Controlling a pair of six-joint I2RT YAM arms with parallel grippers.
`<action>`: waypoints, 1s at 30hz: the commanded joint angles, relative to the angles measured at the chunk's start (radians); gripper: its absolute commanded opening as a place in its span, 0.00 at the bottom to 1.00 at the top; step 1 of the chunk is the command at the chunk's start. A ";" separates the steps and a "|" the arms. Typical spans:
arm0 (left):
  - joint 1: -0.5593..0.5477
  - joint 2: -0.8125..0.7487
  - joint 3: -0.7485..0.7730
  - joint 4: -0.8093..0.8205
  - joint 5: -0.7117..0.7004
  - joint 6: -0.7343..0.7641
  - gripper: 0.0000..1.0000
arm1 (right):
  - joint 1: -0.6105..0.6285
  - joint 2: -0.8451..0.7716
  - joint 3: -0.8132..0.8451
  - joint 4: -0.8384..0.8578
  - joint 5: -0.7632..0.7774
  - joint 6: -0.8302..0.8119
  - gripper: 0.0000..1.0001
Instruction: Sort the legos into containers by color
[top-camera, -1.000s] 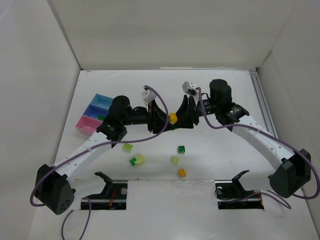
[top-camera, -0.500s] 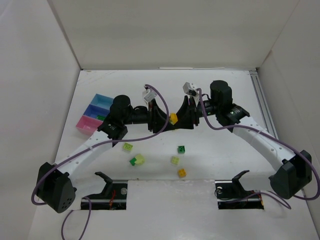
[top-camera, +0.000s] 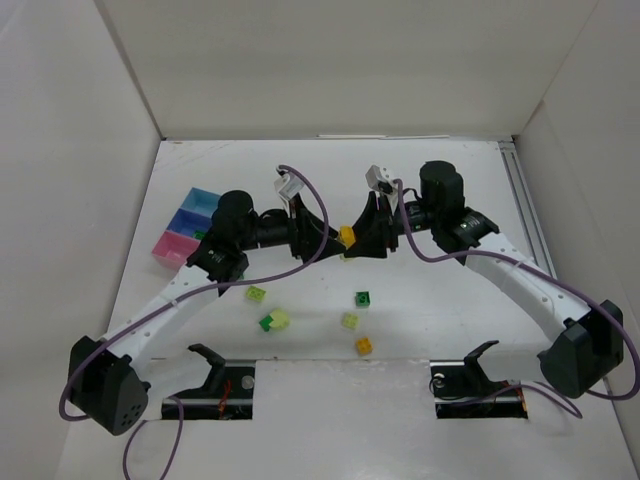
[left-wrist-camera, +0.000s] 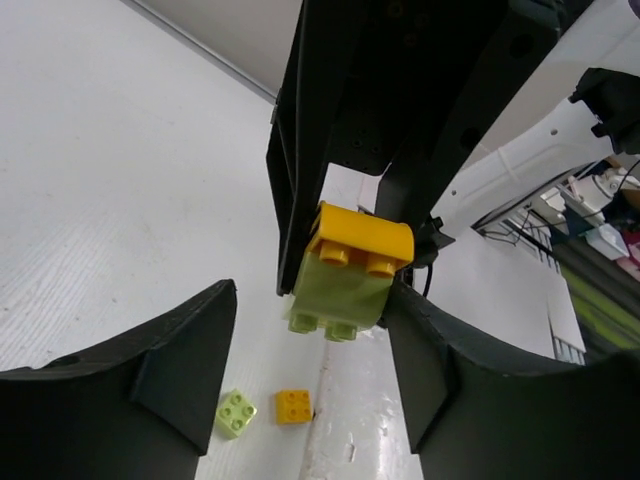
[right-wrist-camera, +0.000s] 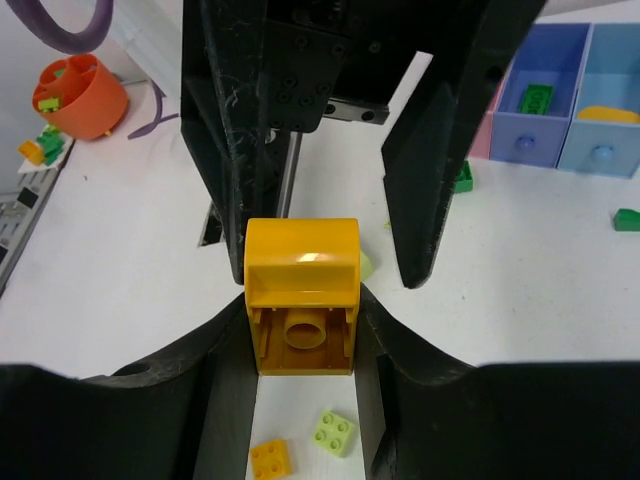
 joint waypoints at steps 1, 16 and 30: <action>0.017 -0.037 0.031 0.041 -0.089 0.014 0.55 | 0.008 -0.023 0.002 0.005 -0.086 -0.029 0.00; 0.017 0.006 0.013 0.081 0.009 0.038 0.55 | 0.008 0.022 0.077 -0.004 -0.106 -0.029 0.00; 0.017 -0.024 0.004 0.081 0.012 0.047 0.58 | 0.008 0.040 0.088 -0.004 -0.109 0.011 0.00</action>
